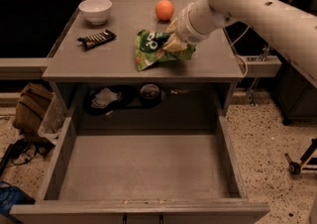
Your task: Pick green rice chip bag from top drawer and place on counter
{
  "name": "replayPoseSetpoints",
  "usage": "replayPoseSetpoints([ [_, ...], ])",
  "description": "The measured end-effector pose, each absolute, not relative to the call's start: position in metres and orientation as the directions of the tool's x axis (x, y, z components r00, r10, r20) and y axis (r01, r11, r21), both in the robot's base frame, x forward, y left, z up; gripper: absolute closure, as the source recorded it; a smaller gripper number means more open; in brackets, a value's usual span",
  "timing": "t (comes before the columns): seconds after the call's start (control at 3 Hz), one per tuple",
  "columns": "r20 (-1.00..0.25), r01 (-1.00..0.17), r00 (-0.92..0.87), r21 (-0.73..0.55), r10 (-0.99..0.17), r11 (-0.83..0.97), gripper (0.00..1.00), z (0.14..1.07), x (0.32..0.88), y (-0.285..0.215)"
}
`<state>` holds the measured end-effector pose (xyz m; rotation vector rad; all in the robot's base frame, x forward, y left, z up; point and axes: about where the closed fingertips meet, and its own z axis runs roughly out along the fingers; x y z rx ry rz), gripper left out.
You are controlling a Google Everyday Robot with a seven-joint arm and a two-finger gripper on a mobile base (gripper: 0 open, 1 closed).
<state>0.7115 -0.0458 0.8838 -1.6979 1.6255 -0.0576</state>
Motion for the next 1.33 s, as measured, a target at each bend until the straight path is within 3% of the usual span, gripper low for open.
replayPoseSetpoints([
  [1.33,-0.461,-0.833,0.185,-0.542,-0.868,0.110,0.11,0.8837,0.7115,-0.0457],
])
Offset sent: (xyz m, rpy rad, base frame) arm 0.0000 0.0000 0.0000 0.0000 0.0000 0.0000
